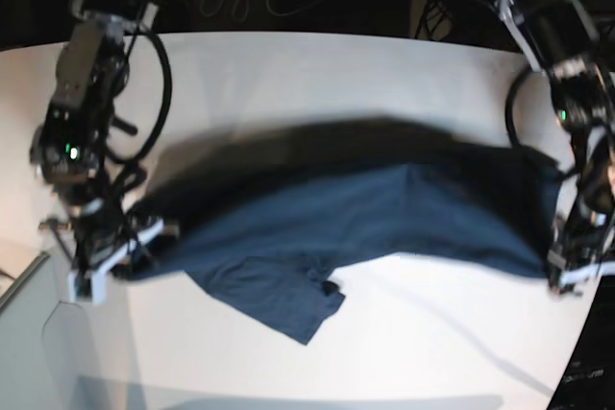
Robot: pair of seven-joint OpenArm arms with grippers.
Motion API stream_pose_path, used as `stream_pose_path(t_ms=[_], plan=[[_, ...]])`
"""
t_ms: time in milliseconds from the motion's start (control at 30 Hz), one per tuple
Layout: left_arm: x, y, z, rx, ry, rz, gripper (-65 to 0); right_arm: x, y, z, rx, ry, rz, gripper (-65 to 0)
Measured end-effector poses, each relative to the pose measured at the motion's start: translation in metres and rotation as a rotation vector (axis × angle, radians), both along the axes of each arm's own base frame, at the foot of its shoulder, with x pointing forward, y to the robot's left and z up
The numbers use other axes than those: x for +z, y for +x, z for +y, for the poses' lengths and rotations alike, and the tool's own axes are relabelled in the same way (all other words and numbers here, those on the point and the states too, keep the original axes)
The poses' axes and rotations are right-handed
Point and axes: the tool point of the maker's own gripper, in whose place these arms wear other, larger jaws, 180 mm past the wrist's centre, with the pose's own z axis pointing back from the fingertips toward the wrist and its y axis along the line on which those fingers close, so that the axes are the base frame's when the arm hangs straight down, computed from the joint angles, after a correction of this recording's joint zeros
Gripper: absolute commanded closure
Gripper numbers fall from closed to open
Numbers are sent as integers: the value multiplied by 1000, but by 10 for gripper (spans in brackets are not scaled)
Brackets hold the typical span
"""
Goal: Layout the t-shirt on the table in an organized manner, then fold the t-shirt properly
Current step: 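Lift the t-shirt with both grippers and flap it down flat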
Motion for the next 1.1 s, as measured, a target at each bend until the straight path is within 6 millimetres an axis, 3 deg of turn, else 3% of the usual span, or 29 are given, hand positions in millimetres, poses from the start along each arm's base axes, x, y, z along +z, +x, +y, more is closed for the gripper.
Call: stream_pose_path(t_ms=[200, 367, 467, 633, 767, 867, 933, 1000, 1100], plan=[[74, 101, -39, -115, -47, -100, -1, 68, 68, -18, 1, -32, -137, 0], [154, 153, -59, -163, -47, -202, -1, 128, 118, -41, -16, -39, -225, 0], [202, 171, -62, -144, -6, -286, -1, 171, 144, -55, -29, -35, -274, 0], [279, 179, -75, -170, 14, -419, -1, 269, 164, -73, -49, -38, -477, 0], [319, 175, -71, -158, 25, -490, -1, 305, 167, -85, -64, -42, -538, 0], [330, 168, -71, -155, 42, -526, -1, 316, 164, -85, -65, -46, -564, 0], [323, 163, -70, -157, 53, -530, -1, 319, 159, -84, -67, -57, -581, 0], [298, 152, -69, -182, 85, -494, -1, 307, 152, -83, -66, -74, -586, 0], [231, 138, -62, -175, 78, -401, -1, 256, 136, -75, -59, -104, -524, 0]])
